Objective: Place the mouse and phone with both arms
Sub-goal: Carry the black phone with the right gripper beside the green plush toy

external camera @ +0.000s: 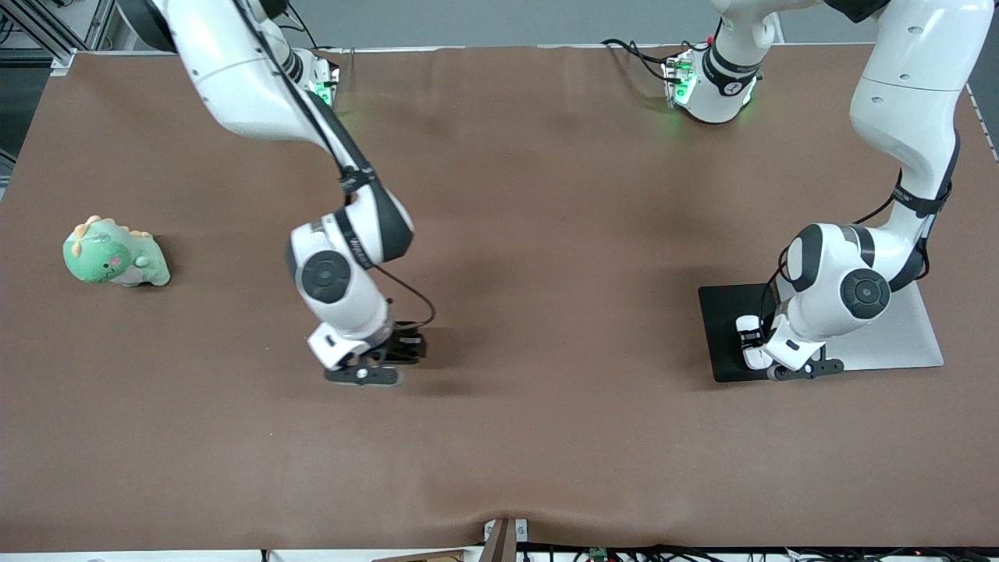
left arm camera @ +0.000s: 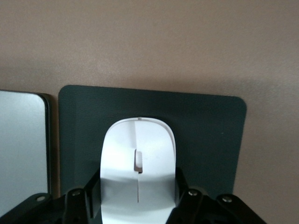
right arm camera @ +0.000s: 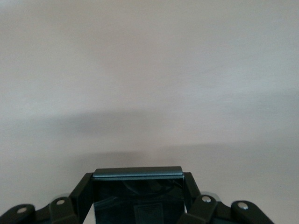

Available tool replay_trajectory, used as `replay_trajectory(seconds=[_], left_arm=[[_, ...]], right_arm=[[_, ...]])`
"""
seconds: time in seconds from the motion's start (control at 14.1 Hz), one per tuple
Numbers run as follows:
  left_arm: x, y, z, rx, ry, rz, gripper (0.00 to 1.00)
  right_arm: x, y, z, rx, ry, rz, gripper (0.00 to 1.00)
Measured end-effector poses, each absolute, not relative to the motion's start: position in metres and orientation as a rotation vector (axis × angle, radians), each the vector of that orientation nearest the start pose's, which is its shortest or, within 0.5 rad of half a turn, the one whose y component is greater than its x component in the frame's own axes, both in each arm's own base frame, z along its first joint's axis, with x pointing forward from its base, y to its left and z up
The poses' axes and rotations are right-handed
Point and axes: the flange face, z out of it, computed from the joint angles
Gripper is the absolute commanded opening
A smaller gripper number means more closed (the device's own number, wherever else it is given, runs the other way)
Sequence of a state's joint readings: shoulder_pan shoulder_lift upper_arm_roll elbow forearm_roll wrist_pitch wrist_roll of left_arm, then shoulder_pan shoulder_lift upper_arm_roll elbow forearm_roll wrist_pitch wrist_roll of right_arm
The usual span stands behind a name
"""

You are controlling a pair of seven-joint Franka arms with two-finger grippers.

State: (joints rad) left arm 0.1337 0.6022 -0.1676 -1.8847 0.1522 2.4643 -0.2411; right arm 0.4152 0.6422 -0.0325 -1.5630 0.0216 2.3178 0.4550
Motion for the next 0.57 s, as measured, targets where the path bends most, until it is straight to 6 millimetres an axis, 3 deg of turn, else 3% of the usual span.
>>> replay_trajectory(seconds=[0.35, 0.42, 0.49, 0.57], left_arm=[[0.631, -0.018, 0.185, -3.136, -0.181, 0.027, 0.44], [0.63, -0.018, 0.185, -3.136, -0.181, 0.027, 0.53], [0.63, -0.018, 0.185, -3.136, -0.18, 0.027, 0.68], [0.63, -0.018, 0.185, -3.136, -0.179, 0.027, 0.92]], right_arm=[[0.644, 0.13, 0.275, -3.133, 0.093, -0.042, 0.0], [0.637, 0.107, 0.274, -3.136, 0.1, -0.017, 0.0], [0.631, 0.084, 0.272, -3.138, 0.104, 0.004, 0.0], [0.627, 0.061, 0.27, -3.139, 0.108, 0.019, 0.0]])
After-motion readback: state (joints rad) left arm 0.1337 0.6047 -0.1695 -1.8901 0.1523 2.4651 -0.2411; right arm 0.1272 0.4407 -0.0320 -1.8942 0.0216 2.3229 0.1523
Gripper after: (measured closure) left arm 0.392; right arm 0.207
